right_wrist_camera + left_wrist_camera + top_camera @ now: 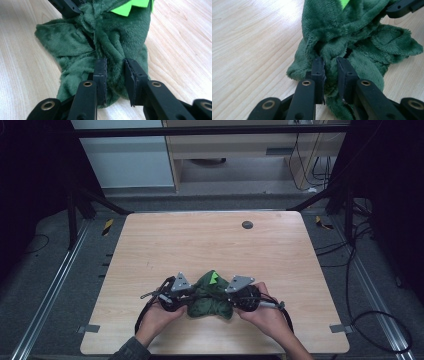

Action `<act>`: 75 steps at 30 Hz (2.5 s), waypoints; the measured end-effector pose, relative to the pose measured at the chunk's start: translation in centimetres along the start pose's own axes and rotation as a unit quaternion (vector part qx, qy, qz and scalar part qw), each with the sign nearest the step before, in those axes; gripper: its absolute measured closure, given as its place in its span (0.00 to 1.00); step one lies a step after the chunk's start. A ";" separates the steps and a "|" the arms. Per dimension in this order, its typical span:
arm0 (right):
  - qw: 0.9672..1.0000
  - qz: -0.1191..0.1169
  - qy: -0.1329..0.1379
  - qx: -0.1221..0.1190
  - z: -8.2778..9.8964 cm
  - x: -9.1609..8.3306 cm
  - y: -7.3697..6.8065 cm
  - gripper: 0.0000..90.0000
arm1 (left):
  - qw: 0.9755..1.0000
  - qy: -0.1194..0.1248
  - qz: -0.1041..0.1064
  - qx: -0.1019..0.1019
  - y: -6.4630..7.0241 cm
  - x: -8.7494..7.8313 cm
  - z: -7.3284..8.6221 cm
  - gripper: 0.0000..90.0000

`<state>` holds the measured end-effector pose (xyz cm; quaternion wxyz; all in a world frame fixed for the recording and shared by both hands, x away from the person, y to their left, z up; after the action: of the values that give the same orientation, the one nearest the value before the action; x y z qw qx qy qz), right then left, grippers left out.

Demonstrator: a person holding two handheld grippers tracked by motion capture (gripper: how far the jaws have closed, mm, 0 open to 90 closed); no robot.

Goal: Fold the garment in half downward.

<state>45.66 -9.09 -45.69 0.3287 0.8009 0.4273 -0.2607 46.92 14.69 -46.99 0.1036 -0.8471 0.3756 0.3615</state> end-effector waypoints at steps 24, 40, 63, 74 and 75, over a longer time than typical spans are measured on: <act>1.000 -0.002 0.005 0.005 1.0 -0.3 -1.4 0.76 | 1.000 0.004 -0.010 -0.003 0.3 -0.7 1.4 0.82; 1.000 -0.011 -0.006 -0.004 0.9 -0.3 -2.1 0.73 | 1.000 -0.018 -0.013 -0.001 0.4 -1.5 1.8 0.80; 1.000 -0.018 -0.008 -0.009 1.1 -0.4 -2.9 0.69 | 1.000 -0.021 -0.019 0.005 0.7 -2.0 2.2 0.77; 1.000 -0.019 -0.005 -0.011 0.9 -0.7 -3.3 0.68 | 0.999 -0.019 -0.025 0.009 0.6 -2.3 2.4 0.76; 1.000 -0.019 -0.006 -0.012 0.9 -0.8 -3.4 0.68 | 0.999 -0.020 -0.027 0.011 0.5 -2.4 2.4 0.76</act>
<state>42.22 -8.76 -46.76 0.3358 0.7869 0.4438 -0.2667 44.16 16.74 -47.02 0.1295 -0.8482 0.3546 0.3715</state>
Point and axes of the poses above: each handheld gripper's, and its own axes: x roughly forward along the jaws, z roughly out of its underside, y roughly to its right, the point moved 1 cm from there along x, roughly forward along the jaws, and after that the axes turned 11 degrees about -x, right-handed, at the moved point
